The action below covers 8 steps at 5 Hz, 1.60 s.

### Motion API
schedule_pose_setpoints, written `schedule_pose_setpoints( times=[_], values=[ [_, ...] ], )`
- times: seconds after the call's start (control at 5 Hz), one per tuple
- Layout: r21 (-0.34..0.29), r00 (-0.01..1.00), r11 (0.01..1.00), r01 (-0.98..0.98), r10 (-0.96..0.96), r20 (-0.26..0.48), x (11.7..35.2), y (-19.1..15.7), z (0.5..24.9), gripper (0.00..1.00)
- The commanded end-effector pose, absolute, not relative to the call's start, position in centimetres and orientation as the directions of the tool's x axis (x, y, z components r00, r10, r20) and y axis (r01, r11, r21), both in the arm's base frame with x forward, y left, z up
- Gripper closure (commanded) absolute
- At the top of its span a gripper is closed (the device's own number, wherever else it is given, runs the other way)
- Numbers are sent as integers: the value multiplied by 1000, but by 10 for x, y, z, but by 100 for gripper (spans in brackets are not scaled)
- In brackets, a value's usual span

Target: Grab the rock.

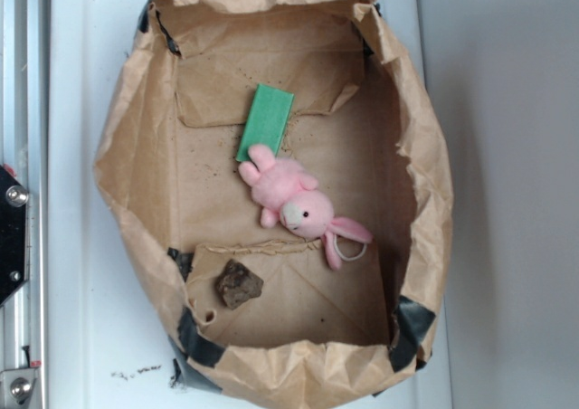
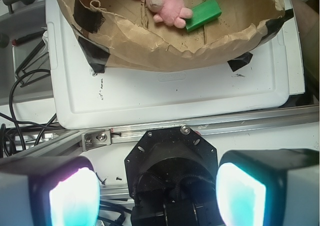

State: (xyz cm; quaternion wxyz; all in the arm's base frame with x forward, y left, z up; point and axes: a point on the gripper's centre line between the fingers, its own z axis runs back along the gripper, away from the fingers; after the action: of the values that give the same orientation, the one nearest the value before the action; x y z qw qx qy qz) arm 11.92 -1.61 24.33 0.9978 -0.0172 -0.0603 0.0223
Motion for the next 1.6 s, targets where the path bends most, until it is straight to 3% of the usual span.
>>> schedule_pose_setpoints(
  times=[0.0,0.2,0.4,0.6,1.0,1.4],
  values=[
    [-37,992,998,-42,47,120,119,-16,243,0],
    [-142,987,988,62,-39,157,164,-26,244,0],
    [-132,976,991,13,16,217,204,-23,243,0],
    [-109,972,993,-35,59,229,223,-20,237,0],
    [2,950,985,-173,167,263,273,-1,182,0],
    [26,905,944,-328,307,293,289,27,136,0]
  ],
)
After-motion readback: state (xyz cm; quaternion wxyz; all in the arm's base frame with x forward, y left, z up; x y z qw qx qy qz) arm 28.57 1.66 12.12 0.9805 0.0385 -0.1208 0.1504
